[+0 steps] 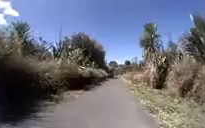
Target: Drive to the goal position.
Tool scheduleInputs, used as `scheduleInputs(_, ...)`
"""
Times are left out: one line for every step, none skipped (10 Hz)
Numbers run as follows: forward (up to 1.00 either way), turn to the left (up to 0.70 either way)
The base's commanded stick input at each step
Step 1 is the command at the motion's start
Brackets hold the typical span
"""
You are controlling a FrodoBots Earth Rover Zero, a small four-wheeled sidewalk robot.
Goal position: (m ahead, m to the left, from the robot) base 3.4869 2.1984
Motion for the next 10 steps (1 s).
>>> scheduleInputs(0.85,0.0)
scheduleInputs(0.85,0.0)
scheduleInputs(0.85,0.0)
scheduleInputs(0.85,0.0)
scheduleInputs(0.85,0.0)
scheduleInputs(0.85,0.0)
scheduleInputs(0.85,0.0)
scheduleInputs(0.85,0.0)
scheduleInputs(0.85,0.0)
scheduleInputs(0.85,-0.34)
